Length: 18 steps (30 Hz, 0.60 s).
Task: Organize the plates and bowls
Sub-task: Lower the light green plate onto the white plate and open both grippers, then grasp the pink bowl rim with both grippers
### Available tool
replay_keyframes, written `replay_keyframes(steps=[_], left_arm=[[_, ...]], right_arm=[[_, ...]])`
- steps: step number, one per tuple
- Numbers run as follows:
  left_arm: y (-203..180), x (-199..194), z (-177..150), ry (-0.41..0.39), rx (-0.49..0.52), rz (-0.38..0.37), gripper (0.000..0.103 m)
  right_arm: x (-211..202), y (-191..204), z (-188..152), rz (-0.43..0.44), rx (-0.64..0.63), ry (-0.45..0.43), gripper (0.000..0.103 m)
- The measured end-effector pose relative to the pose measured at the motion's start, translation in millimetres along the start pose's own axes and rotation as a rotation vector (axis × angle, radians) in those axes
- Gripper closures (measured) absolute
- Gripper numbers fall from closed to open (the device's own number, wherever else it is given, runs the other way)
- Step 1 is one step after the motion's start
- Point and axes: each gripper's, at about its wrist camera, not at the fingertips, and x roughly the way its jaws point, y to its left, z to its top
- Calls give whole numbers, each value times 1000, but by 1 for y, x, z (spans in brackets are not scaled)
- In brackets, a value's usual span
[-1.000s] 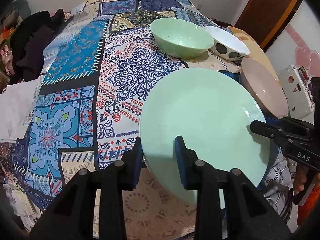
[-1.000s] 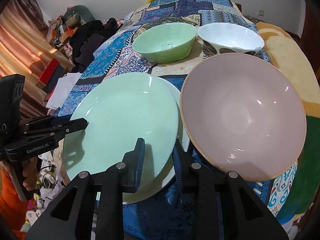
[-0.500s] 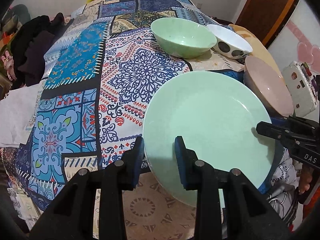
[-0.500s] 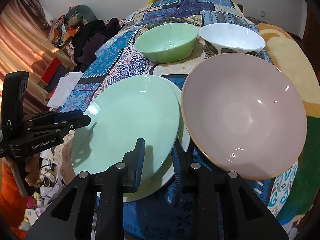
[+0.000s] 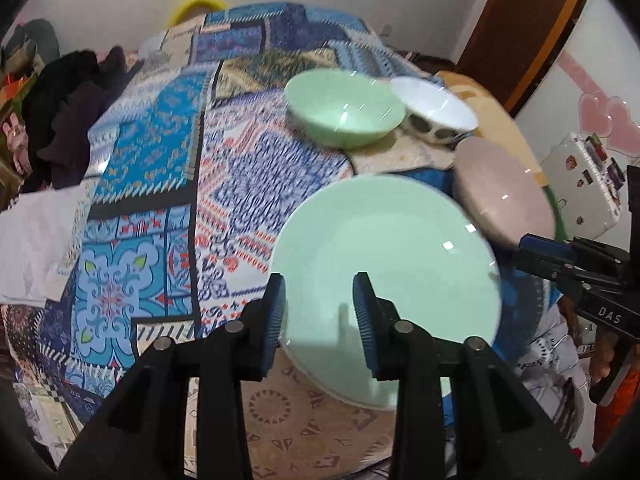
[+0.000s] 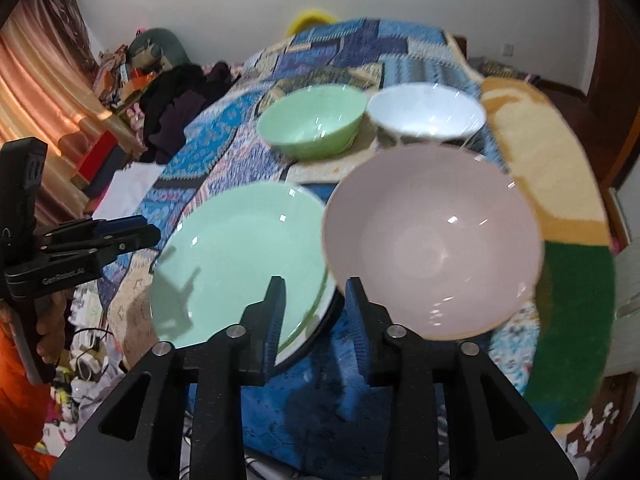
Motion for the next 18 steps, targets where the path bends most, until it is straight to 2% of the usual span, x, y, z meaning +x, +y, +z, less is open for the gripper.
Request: replay_keyframes(steps=[3, 7, 10, 14, 18], left_arm=[[-13, -14, 6, -51, 24, -8, 55], [-31, -27, 18, -113, 56, -14, 50], [-44, -32, 27, -153, 67, -22, 39], [-58, -28, 41, -167, 80, -36, 32], [-72, -10, 55, -137, 89, -54, 32]], right_arm=[[-14, -5, 7, -24, 3, -52, 68], [-32, -17, 15, -80, 13, -128, 59], [-40, -25, 16, -121, 22, -169, 54], [-45, -39, 16, -157, 44, -200, 44], [-44, -54, 13, -180, 73, -207, 41]])
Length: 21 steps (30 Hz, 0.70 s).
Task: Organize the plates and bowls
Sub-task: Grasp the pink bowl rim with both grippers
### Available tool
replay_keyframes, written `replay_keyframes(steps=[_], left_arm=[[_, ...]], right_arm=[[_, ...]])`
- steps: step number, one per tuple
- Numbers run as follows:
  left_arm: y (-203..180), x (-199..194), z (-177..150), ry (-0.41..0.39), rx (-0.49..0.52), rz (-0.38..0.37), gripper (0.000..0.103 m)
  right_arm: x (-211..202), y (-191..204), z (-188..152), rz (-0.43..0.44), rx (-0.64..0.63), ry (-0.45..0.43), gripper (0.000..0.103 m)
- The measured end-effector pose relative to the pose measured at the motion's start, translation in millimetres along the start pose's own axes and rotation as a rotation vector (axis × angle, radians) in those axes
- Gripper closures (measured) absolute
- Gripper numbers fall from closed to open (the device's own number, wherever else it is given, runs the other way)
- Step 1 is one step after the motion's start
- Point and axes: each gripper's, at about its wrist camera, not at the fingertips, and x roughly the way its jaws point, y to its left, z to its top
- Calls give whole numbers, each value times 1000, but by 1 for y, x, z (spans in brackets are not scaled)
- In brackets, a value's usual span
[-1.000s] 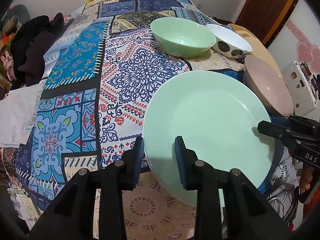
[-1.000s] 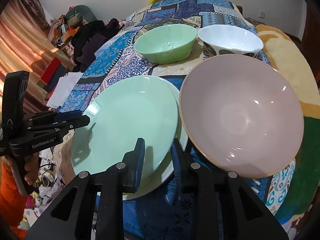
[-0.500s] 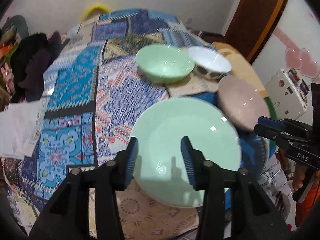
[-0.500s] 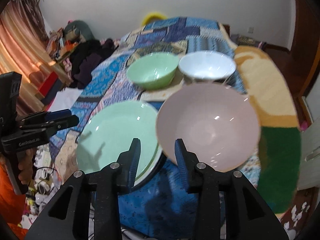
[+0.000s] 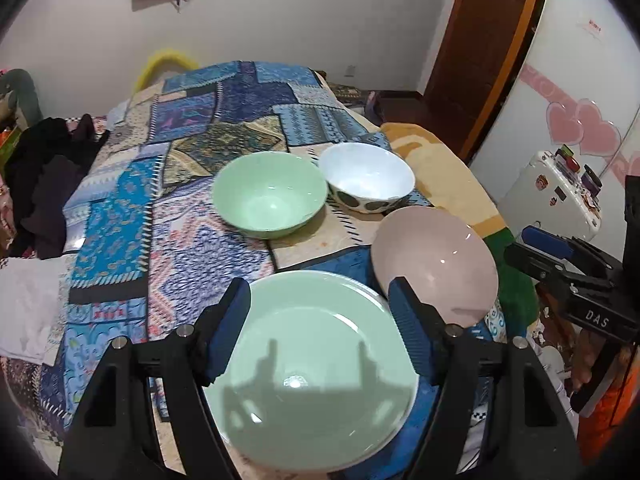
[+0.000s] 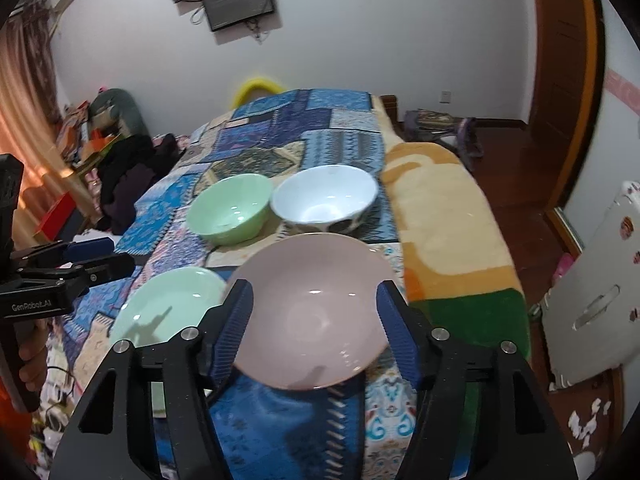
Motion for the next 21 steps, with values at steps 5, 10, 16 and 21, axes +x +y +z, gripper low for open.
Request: replay_keyframes(steps=[5, 10, 16, 21], left_arm=[[-12, 34, 11, 55, -3, -27, 32], [-23, 68, 15, 116, 0, -47, 32], [-33, 105, 16, 180, 17, -63, 32], [-40, 122, 16, 208, 35, -79, 35]], right_arm=[[13, -16, -3, -38, 15, 21, 41], [29, -31, -12, -34, 48, 65, 41], [44, -45, -24, -14, 97, 108, 41], [51, -50, -28, 1, 121, 123, 54]])
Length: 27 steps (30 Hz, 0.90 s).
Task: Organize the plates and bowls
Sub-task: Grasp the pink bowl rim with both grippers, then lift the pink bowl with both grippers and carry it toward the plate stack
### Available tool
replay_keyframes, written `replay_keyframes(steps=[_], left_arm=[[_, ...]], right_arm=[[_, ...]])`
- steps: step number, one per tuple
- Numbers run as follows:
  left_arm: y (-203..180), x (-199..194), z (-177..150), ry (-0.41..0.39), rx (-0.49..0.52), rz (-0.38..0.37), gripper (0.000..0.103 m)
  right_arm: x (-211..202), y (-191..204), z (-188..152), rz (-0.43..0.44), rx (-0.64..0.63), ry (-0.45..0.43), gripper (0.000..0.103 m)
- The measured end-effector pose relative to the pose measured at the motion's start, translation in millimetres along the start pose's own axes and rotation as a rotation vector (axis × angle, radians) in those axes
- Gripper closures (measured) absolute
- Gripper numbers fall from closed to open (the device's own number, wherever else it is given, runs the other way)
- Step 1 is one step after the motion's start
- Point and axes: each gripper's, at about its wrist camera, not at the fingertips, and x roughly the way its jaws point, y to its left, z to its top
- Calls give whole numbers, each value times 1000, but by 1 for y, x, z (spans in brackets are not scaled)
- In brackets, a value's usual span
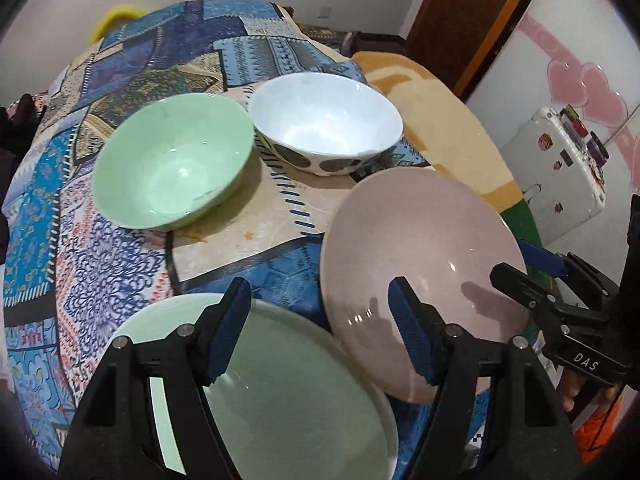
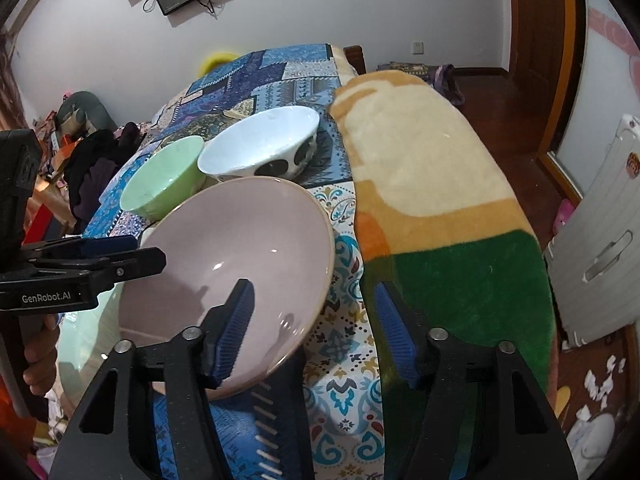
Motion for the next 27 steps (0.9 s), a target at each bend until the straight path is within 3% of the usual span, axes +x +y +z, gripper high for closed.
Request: replay_keyframes(steps=[6, 14, 27], left_arm=[[-7, 12, 4, 22, 26, -22, 59], [-12, 24, 1, 67, 28, -48, 77], [-16, 16, -1, 76, 29, -39, 77]], right_arm=[[8, 0, -2, 27, 8, 16, 69], [13, 7, -2, 50, 0, 35, 77], [3, 10, 6, 40, 30, 27, 78]])
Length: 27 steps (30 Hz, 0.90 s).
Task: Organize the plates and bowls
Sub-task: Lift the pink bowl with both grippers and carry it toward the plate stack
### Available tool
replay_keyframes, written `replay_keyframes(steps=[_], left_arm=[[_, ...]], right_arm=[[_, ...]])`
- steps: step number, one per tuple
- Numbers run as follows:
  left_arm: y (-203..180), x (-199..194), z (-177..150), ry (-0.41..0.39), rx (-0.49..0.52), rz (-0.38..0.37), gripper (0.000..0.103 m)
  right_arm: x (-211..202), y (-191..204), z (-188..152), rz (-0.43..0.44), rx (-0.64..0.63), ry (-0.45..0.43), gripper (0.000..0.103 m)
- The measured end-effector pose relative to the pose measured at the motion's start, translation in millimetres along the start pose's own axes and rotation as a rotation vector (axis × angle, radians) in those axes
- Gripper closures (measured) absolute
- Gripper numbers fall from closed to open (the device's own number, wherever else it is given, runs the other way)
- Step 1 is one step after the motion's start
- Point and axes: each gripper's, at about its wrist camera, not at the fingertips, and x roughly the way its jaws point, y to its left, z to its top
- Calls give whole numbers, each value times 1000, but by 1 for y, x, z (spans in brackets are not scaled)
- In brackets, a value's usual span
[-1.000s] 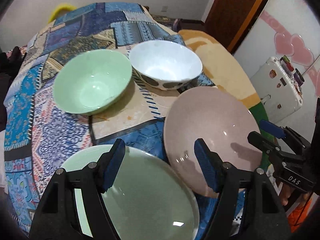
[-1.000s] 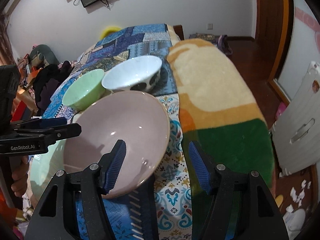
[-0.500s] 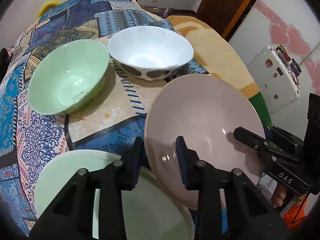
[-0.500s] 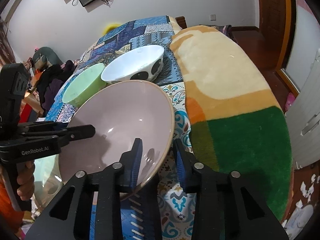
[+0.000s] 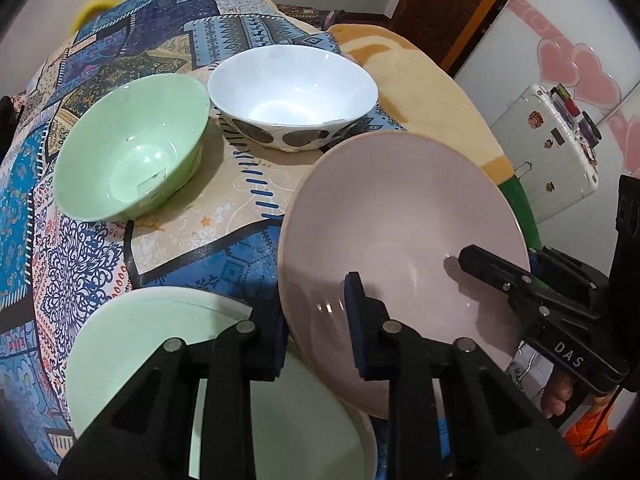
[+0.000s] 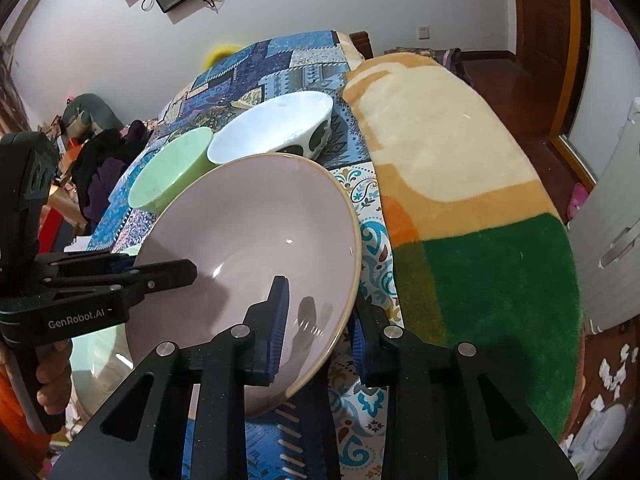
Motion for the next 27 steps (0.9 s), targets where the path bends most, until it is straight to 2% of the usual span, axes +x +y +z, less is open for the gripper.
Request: replay_keyframes(steps=[13, 27], left_arm=[[-5, -43, -1, -85, -8, -36, 77], [35, -97, -25, -174, -73, -18, 77]], right_arm=[[-27, 20, 12, -2, -29, -78, 78], [-31, 83, 19, 34, -138, -103, 78]])
